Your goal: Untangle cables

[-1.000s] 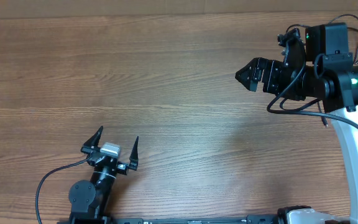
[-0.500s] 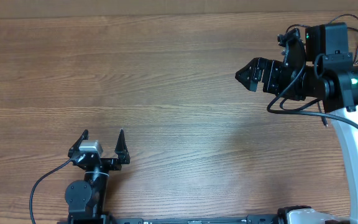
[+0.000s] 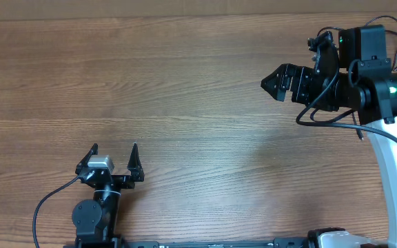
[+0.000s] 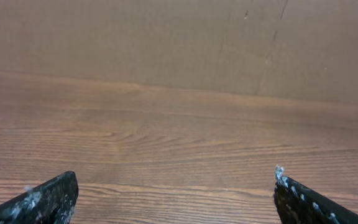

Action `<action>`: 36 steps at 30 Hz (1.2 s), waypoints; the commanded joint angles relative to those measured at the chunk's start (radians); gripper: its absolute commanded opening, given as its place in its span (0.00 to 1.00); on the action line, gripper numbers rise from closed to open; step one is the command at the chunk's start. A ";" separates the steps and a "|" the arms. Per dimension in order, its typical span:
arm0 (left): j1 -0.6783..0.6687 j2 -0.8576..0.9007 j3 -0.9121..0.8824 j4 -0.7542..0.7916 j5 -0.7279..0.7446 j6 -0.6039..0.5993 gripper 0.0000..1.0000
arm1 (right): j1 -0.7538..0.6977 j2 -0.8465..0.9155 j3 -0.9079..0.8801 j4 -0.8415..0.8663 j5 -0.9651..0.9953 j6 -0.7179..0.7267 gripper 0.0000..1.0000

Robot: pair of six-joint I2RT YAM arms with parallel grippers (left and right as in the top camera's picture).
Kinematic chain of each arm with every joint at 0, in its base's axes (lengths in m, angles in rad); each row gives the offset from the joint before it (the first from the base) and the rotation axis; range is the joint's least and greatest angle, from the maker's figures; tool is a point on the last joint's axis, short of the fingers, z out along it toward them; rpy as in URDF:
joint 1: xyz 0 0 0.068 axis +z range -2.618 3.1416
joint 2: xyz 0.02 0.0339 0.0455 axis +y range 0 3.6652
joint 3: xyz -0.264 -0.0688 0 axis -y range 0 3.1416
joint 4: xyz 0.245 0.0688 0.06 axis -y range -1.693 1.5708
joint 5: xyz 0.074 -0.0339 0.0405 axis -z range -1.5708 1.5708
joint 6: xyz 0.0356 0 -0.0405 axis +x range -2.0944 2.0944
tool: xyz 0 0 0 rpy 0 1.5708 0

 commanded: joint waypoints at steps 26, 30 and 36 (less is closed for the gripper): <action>0.005 -0.009 -0.004 -0.003 0.004 0.009 1.00 | 0.002 0.003 -0.007 -0.001 0.010 -0.004 1.00; 0.005 -0.009 -0.004 -0.003 0.004 0.009 1.00 | 0.002 0.002 -0.007 0.000 0.121 -0.005 1.00; 0.005 -0.009 -0.004 -0.003 0.004 0.009 0.99 | 0.005 -0.006 -0.015 0.021 0.212 -0.005 1.00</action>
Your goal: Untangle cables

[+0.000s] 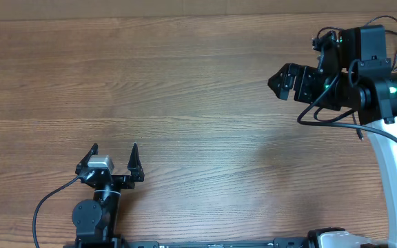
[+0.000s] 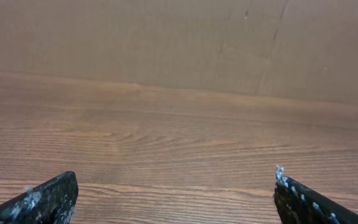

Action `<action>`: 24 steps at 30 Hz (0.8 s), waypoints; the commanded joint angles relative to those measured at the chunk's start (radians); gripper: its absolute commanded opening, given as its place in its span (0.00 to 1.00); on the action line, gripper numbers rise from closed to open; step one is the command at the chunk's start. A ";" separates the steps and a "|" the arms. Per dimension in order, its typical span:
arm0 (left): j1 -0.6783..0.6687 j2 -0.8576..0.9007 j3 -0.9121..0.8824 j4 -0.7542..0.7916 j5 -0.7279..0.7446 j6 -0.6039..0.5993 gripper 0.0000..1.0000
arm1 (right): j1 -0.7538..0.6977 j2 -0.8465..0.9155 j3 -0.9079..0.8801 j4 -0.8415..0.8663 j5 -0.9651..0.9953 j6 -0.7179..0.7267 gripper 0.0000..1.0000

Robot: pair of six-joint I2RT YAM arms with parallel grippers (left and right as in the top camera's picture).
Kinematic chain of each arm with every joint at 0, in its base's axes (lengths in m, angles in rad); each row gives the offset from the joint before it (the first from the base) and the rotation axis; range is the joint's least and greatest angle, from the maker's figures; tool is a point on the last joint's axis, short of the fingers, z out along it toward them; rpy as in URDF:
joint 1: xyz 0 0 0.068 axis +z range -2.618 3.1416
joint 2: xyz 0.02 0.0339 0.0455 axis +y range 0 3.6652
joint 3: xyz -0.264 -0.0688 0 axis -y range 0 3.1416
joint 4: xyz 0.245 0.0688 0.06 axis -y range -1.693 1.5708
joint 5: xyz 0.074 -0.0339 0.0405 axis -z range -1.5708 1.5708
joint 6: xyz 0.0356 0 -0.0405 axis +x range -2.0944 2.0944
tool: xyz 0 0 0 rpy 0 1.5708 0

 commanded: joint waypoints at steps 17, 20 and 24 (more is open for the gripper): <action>0.005 -0.009 -0.004 -0.003 0.004 0.009 1.00 | 0.006 -0.374 -0.772 0.700 0.064 0.000 1.00; 0.005 -0.009 -0.004 -0.003 0.004 0.009 1.00 | 0.006 -0.441 -0.929 0.867 0.064 0.003 1.00; 0.005 -0.009 -0.004 -0.003 0.004 0.009 1.00 | 0.006 -0.543 -1.126 1.118 0.064 0.003 1.00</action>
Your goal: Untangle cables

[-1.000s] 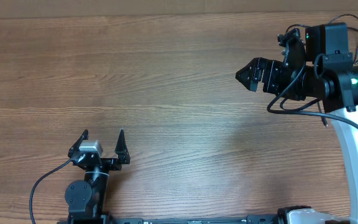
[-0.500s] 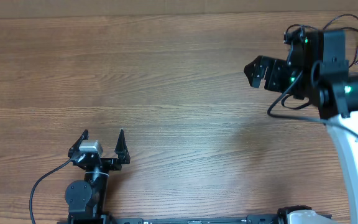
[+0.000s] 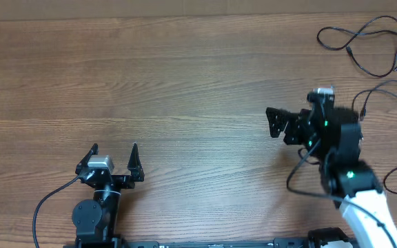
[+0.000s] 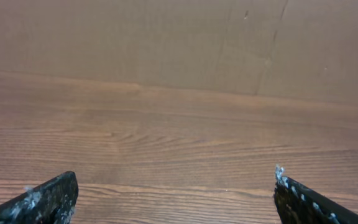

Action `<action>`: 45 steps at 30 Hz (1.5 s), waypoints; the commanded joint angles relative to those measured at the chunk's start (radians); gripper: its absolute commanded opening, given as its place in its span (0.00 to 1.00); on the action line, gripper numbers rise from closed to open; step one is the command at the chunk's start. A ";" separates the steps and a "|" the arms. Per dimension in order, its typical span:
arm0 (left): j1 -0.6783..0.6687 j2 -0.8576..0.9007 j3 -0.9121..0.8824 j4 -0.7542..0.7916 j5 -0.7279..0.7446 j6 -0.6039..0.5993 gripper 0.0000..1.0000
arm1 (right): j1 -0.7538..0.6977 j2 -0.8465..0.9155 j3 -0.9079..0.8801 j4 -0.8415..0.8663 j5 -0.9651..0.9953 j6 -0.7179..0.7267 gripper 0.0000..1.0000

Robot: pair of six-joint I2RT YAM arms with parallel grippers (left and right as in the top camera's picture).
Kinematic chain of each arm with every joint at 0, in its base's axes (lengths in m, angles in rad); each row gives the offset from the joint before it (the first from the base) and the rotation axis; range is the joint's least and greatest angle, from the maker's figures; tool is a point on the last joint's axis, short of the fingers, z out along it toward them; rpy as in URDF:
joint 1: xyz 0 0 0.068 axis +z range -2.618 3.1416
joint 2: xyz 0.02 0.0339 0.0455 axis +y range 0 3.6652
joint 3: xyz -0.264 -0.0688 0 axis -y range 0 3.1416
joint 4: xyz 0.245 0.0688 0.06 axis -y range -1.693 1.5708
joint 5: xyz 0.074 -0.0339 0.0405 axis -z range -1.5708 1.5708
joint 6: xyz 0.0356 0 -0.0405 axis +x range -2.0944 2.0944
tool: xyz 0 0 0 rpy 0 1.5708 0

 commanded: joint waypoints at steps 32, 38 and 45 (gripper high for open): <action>0.005 -0.009 -0.004 -0.003 0.005 0.009 0.99 | 0.003 -0.768 -0.614 0.452 0.138 -0.004 1.00; 0.005 -0.009 -0.004 -0.003 0.005 0.009 1.00 | -0.001 -0.919 -0.614 0.306 0.137 -0.090 1.00; 0.005 -0.009 -0.004 -0.003 0.005 0.009 0.99 | -0.011 -0.974 -0.614 0.185 0.138 -0.153 1.00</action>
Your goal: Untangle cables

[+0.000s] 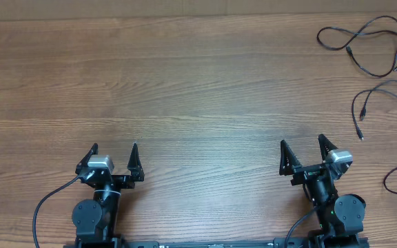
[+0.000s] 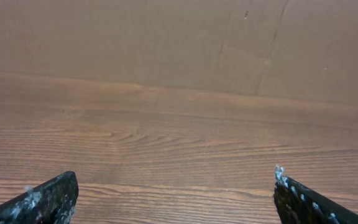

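Observation:
Two thin black cables lie at the far right in the overhead view. One cable (image 1: 367, 27) forms a loose loop at the back. The other cable (image 1: 361, 110) curves below it and runs off the right edge, apart from the first. My left gripper (image 1: 114, 148) stands open at the front left, holding nothing. My right gripper (image 1: 302, 142) stands open at the front right, short of the cables. In the left wrist view the left gripper (image 2: 176, 177) is wide open over bare wood, and a cable tip shows at the right edge.
A wooden table (image 1: 185, 89) fills the overhead view. A brown cardboard wall (image 2: 166, 37) stands along its far edge. Another stretch of black cable loops near the right edge, just right of my right gripper.
My right arm was stretched out over the right middle of the table with its gripper pointing left. It now sits folded at the front edge, gripper open and pointing away. The left arm has not moved.
My right arm first hung over the back right corner, hiding the cables, and stayed about there at the following moment. Then it was lower over the right middle, and two cables showed lying apart. Now it rests at the front. The left arm stayed put throughout.

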Action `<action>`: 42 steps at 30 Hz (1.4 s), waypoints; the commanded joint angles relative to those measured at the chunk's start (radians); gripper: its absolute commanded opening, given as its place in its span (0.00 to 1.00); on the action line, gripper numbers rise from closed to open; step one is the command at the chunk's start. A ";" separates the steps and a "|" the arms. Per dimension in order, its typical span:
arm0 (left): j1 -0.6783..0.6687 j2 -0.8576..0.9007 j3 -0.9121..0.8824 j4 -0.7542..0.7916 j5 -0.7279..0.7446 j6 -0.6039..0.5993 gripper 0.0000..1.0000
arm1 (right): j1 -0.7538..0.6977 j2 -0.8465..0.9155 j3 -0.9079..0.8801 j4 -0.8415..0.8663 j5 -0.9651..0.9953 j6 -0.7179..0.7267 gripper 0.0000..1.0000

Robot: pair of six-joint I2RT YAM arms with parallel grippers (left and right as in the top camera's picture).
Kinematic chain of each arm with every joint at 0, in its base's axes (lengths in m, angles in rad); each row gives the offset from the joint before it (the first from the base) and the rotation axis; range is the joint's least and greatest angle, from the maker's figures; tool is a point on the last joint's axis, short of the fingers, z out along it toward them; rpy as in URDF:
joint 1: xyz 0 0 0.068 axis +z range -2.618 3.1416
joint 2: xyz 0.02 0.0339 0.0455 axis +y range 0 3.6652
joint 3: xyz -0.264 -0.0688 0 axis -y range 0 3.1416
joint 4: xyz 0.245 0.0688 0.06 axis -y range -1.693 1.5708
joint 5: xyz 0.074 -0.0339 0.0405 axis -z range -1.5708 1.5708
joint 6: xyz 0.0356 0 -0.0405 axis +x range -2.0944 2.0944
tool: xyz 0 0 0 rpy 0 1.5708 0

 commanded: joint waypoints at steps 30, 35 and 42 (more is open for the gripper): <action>0.005 -0.009 -0.004 -0.003 0.005 0.009 1.00 | -0.102 -0.013 -0.010 -0.004 0.032 -0.164 1.00; 0.005 -0.009 -0.004 -0.003 0.005 0.009 1.00 | -0.102 -0.013 -0.010 -0.004 0.032 -0.164 1.00; 0.005 -0.009 -0.004 -0.003 0.005 0.009 1.00 | -0.105 -0.013 -0.010 -0.004 0.032 -0.164 1.00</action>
